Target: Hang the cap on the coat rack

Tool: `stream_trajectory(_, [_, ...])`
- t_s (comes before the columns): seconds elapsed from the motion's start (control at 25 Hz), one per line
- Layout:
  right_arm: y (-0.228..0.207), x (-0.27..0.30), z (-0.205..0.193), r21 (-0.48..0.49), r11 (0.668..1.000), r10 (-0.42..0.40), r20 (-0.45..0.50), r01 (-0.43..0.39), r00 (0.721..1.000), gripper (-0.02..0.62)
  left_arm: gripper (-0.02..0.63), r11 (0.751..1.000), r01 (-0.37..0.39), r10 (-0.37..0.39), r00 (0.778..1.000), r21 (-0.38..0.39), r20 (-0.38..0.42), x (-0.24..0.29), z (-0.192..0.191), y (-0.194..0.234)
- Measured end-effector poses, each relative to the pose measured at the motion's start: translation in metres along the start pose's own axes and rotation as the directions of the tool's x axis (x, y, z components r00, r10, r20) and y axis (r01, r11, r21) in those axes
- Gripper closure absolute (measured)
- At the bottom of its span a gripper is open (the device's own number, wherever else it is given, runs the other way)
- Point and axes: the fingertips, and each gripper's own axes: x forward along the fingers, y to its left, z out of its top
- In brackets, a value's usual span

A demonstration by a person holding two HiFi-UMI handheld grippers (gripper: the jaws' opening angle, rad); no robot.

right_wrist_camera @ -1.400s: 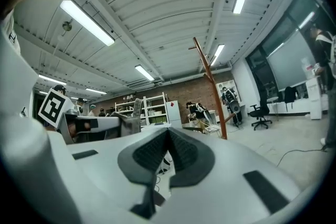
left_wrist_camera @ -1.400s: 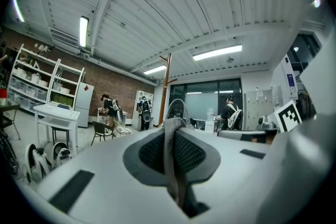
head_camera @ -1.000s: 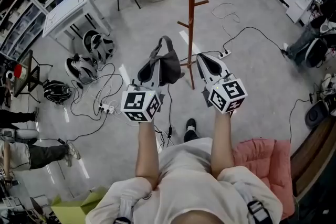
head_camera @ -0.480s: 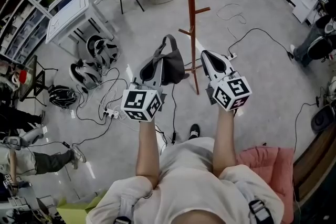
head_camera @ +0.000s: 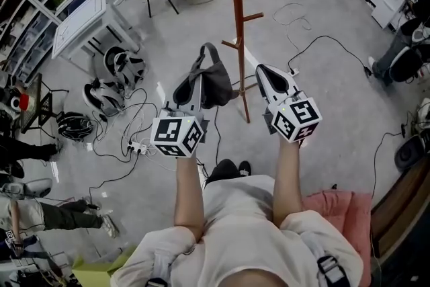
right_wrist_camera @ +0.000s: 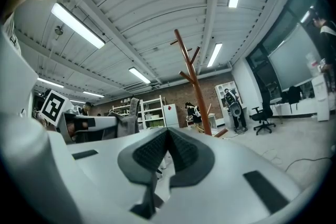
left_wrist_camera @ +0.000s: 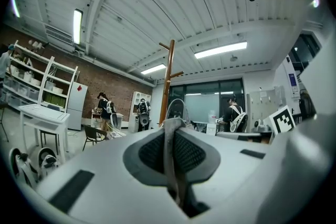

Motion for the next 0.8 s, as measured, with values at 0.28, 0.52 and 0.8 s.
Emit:
stream_trajectory(0.28, [0.003,0.014,-0.012,-0.008,1.000,0.002,-0.029,-0.002,1.000,0.591,0.589,1.000,0.000,0.000,1.000,-0.017,0.006,0.010,0.000,0.014])
stream_trajectory(0.52, [-0.009,0.024,-0.008,-0.013,1.000,-0.023,-0.045,0.022,0.999,0.591,0.588,0.999,0.026,-0.026,1.000,-0.039,-0.003,0.034,0.004,0.016])
stream_trajectory(0.8, [-0.019,0.037,0.001,-0.012,0.999,-0.039,-0.050,0.039,0.998,0.591,0.588,0.997,0.062,-0.062,0.998,-0.033,0.009,0.061,0.026,0.014])
